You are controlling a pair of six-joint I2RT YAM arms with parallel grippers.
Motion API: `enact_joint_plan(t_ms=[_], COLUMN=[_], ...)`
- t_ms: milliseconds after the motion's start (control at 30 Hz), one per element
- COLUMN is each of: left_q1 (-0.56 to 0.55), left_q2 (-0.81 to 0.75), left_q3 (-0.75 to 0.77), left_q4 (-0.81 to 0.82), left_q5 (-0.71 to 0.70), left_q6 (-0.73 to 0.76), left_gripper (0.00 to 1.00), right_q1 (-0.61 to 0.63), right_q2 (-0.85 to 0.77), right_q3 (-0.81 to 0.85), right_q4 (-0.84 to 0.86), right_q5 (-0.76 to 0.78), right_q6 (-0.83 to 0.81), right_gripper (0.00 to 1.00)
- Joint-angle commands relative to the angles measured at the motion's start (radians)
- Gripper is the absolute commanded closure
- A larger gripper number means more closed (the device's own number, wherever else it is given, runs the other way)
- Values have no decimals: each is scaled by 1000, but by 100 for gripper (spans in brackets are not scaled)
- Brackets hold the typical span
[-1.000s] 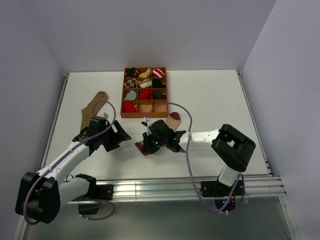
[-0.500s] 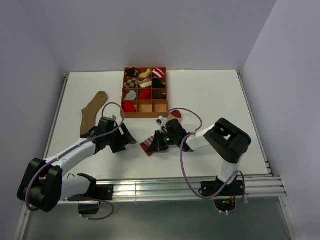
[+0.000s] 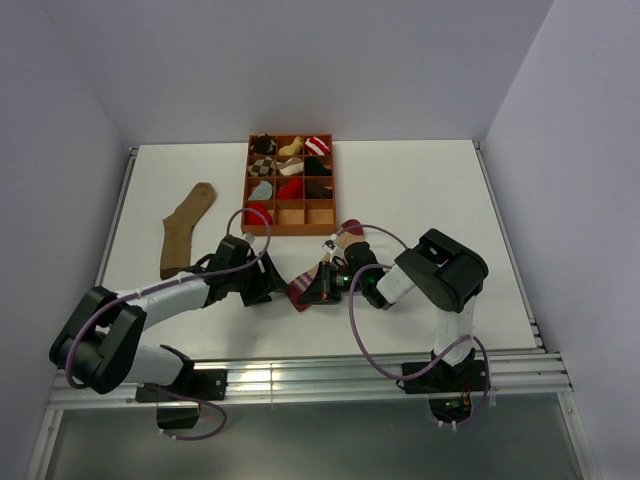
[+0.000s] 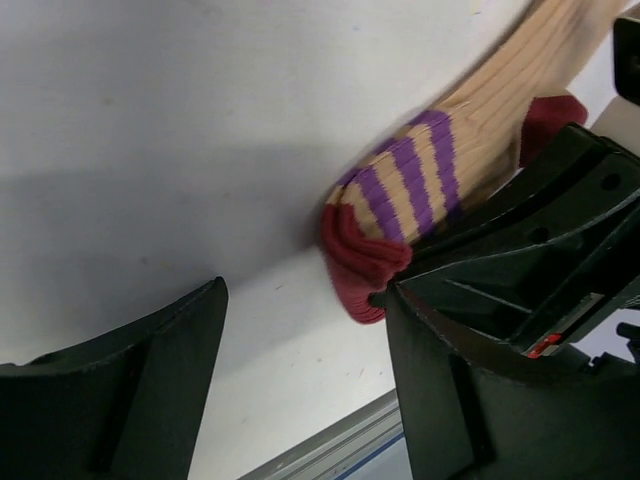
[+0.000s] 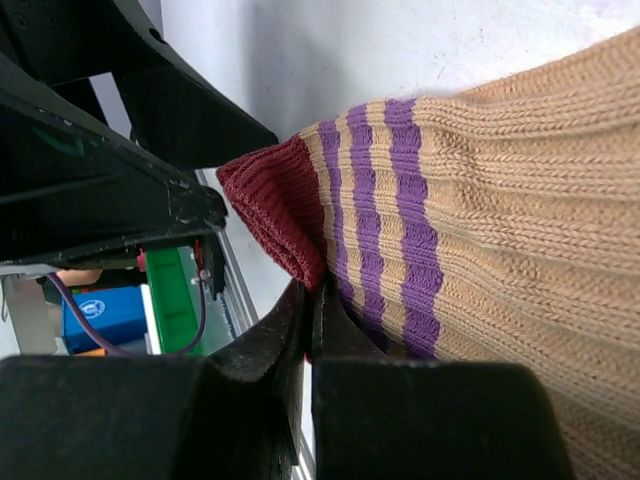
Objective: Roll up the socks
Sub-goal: Roll the sock at the center of the board.
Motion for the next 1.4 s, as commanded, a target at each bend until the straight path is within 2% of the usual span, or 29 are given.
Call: enact_joint_plan(t_ms=[0,233,267,333,500,567,700,733,800,867,933,967,1067,1200,1233,1367], left_q1=[-26,-42,-46,-51,-68,-75,-85,-86,-94,-98,-101,-105,-109,-111,-111,-112], left_q2=[62,150,156,177,237,265,297,305,311,314,314,316,325,337,342,351], left_q3=[-10,4,4,5,39,54,111,122,154,169,195,203,235,264,268,280], left_q4=[25,28,30,38,6,-33,-105,-125,-171,-186,-214,-223,-251,-265,-266,-266], left_q5=[-33,-68,-71,-77,-102,-121,-155,-164,-187,-192,-200,-201,-207,-201,-200,-189], left_q6=[-2,-3,-6,-11,-17,-19,-19,-17,-9,-2,6,9,24,37,40,44], left_gripper=[30,45,53,61,67,72,73,74,78,78,78,78,78,78,78,78], right_q1=[-8,-15,-15,-17,-15,-11,21,47,86,150,195,240,331,434,448,491], right_q2=[26,24,23,11,-46,-75,-196,-218,-290,-333,-383,-399,-437,-417,-410,-365], right_q3=[-20,-16,-13,-4,29,49,101,130,159,203,233,239,263,302,311,306], right_q4=[-8,-22,-33,-68,-189,-273,-463,-553,-641,-758,-836,-849,-883,-907,-907,-870], right_q5=[10,2,3,10,46,72,187,253,354,527,652,760,920,1055,1060,1085], right_q6=[-1,-1,-9,-23,-98,-148,-263,-288,-362,-415,-443,-472,-537,-604,-618,-635], right_gripper=[100,100,100,100,96,88,72,66,61,55,54,54,54,58,61,63])
